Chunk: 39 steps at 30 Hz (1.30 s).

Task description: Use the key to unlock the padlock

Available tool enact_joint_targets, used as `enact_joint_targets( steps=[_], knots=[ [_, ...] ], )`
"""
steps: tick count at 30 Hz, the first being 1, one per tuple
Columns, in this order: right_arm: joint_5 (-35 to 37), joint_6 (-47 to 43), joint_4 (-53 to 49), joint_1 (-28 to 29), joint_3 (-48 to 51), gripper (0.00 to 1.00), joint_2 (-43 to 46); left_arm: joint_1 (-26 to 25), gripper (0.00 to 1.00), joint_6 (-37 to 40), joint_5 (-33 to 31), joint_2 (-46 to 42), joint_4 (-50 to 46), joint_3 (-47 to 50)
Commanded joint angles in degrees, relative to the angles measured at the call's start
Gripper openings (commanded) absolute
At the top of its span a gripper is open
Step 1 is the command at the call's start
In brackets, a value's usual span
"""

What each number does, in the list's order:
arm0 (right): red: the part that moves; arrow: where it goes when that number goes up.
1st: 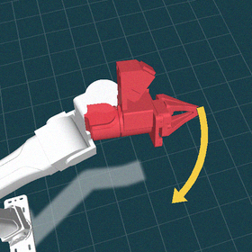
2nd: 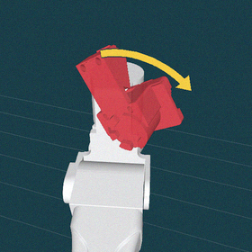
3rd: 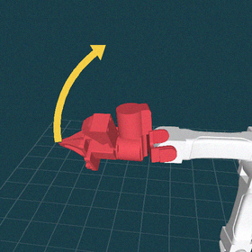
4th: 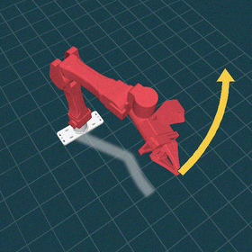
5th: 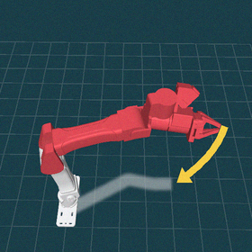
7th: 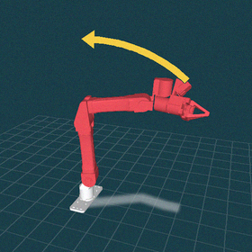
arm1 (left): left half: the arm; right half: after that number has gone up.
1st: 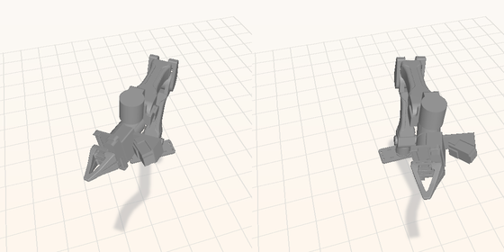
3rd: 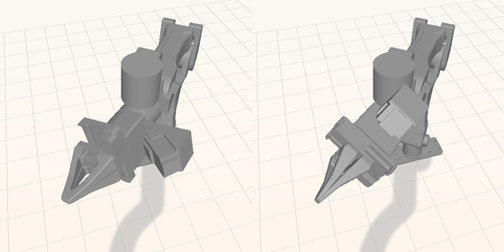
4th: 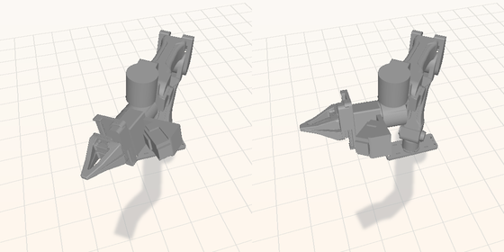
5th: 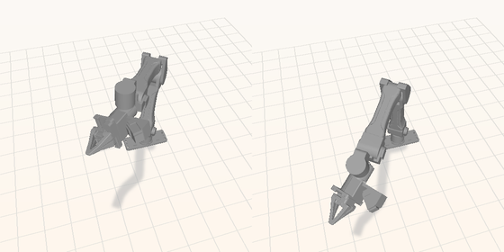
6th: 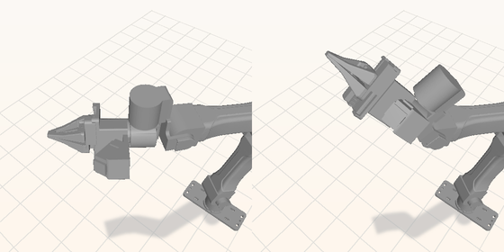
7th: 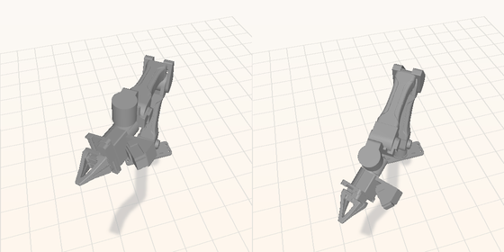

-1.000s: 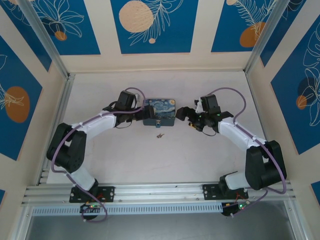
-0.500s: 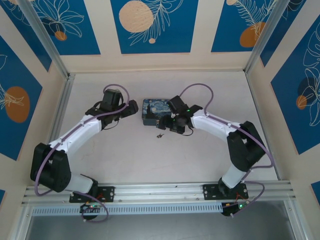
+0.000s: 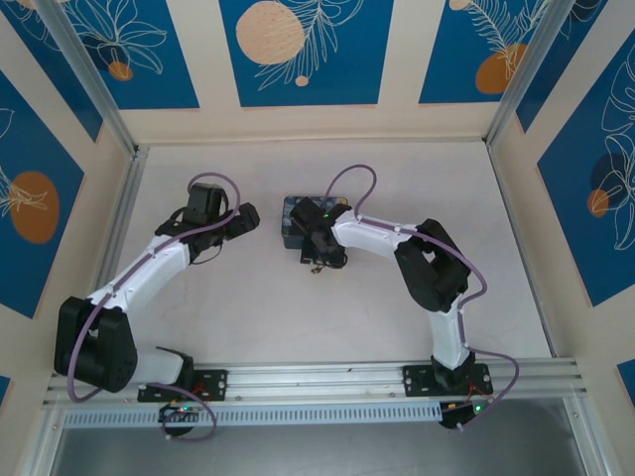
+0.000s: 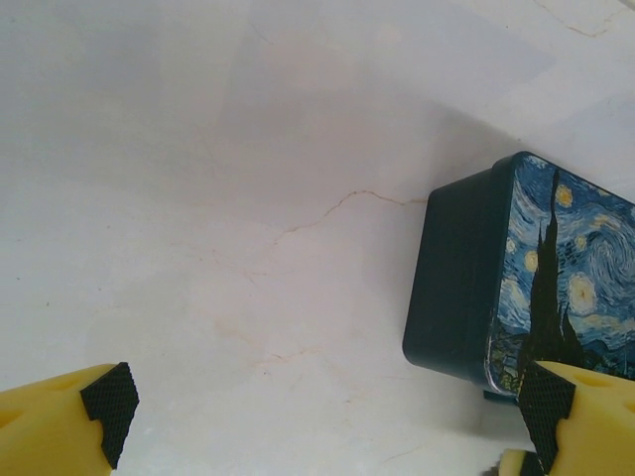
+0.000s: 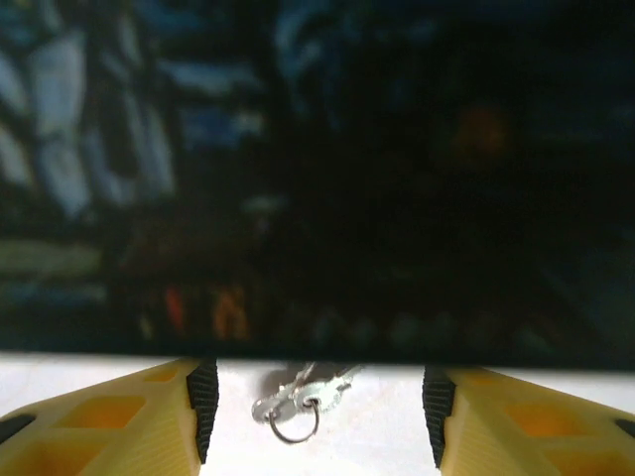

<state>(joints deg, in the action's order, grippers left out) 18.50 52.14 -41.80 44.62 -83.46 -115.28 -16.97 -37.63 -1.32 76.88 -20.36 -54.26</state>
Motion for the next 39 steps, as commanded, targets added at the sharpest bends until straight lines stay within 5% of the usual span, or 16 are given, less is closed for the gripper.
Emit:
enact_joint_targets(
  steps=[1,23,33,39],
  knots=[
    [3.4,2.3,-4.7,0.7,-3.5,0.55,-2.7,1.0,1.00,0.0,2.4,-1.4,0.8,1.1],
    [5.8,2.6,-7.5,5.4,-2.8,0.21,-4.3,1.6,1.00,-0.1,3.2,-3.2,1.2,2.7],
    [4.8,3.8,-5.4,5.6,4.5,0.04,1.5,1.6,1.00,-0.5,3.3,-3.8,0.7,2.4],
    [4.5,5.1,-3.9,6.0,12.1,0.03,10.6,1.6,1.00,-0.8,3.9,-4.2,0.6,2.1]
  ],
)
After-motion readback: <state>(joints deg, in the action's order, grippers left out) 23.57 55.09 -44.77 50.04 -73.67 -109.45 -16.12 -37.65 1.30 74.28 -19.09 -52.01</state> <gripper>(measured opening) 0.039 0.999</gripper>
